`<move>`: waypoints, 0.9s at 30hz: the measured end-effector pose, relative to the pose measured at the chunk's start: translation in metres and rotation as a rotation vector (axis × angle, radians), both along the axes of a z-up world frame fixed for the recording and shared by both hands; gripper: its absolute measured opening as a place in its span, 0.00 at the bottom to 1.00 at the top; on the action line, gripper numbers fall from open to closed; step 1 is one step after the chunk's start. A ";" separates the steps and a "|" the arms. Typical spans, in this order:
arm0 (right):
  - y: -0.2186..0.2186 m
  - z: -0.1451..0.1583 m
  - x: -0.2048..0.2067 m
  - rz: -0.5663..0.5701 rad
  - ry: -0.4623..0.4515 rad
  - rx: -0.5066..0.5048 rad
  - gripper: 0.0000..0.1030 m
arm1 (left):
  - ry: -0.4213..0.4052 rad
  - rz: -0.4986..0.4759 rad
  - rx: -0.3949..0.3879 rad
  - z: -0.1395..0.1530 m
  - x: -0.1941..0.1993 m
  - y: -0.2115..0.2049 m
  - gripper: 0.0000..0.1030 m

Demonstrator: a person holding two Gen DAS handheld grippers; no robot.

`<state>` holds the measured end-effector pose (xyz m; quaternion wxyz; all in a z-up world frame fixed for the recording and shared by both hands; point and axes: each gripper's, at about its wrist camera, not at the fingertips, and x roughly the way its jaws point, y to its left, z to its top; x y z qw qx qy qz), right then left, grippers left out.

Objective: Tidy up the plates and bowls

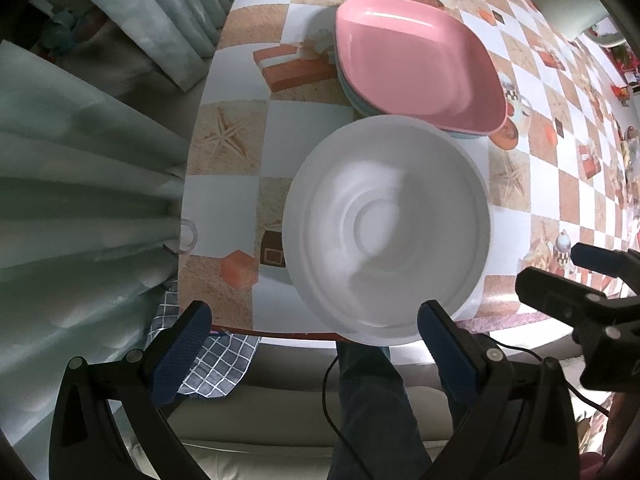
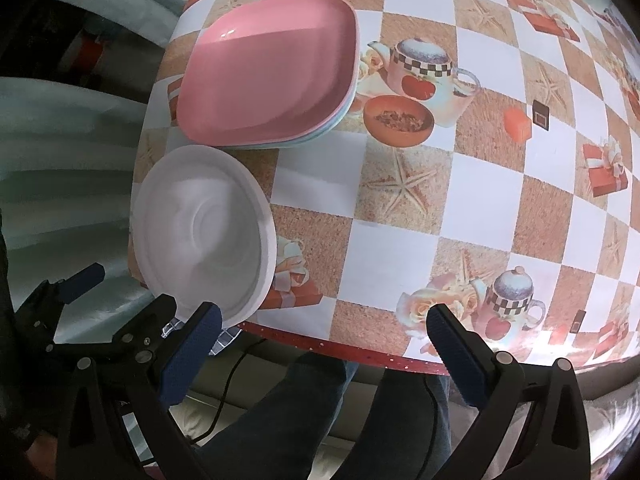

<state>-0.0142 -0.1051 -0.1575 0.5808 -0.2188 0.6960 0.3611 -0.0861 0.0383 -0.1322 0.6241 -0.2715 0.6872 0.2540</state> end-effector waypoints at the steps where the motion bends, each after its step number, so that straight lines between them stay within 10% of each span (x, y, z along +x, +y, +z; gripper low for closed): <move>1: 0.000 -0.001 0.000 -0.002 0.001 -0.001 1.00 | 0.000 -0.004 -0.001 -0.001 0.001 -0.001 1.00; 27: 0.026 -0.015 -0.001 -0.031 0.015 -0.014 1.00 | -0.003 -0.020 -0.023 -0.022 0.012 0.017 1.00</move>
